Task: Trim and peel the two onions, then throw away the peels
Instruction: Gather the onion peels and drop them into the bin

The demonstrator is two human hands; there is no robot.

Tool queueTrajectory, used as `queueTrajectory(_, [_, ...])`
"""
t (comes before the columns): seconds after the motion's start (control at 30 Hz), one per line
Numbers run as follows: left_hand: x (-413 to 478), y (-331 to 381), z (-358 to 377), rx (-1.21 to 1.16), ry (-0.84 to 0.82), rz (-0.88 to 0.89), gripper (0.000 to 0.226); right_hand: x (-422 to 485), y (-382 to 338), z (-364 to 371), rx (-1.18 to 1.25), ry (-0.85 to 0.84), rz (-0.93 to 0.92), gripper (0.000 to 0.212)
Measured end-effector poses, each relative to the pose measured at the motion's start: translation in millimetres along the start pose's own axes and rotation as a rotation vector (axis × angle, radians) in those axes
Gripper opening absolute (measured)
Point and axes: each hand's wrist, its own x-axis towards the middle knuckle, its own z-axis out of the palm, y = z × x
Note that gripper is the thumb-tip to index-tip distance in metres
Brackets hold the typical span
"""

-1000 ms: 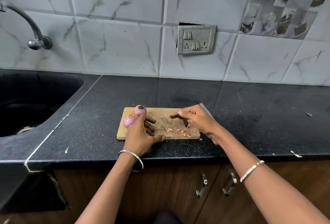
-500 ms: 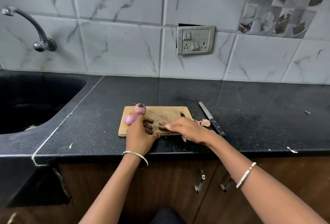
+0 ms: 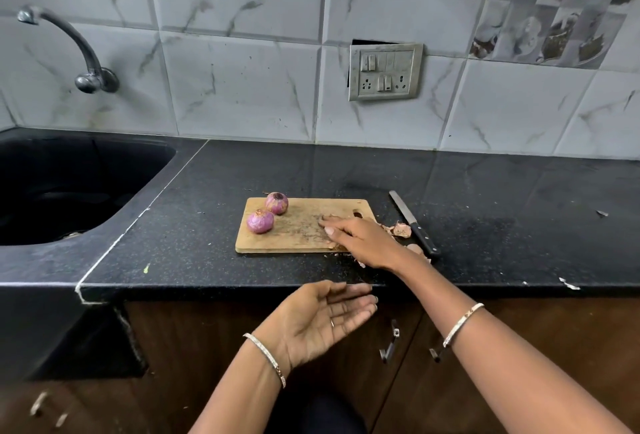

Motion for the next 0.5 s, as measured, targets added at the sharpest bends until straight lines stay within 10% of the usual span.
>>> queueTrajectory(0.27, [21, -16, -17, -0.218, -0.085, -0.193, 0.044, -23, -7, -34, 0.432, 0.214, 0.041, 0.038])
queueTrajectory(0.5, [34, -19, -17, -0.263, -0.086, -0.257, 0.051, -21, -7, -29, 0.033, 0.013, 0.121, 0.046])
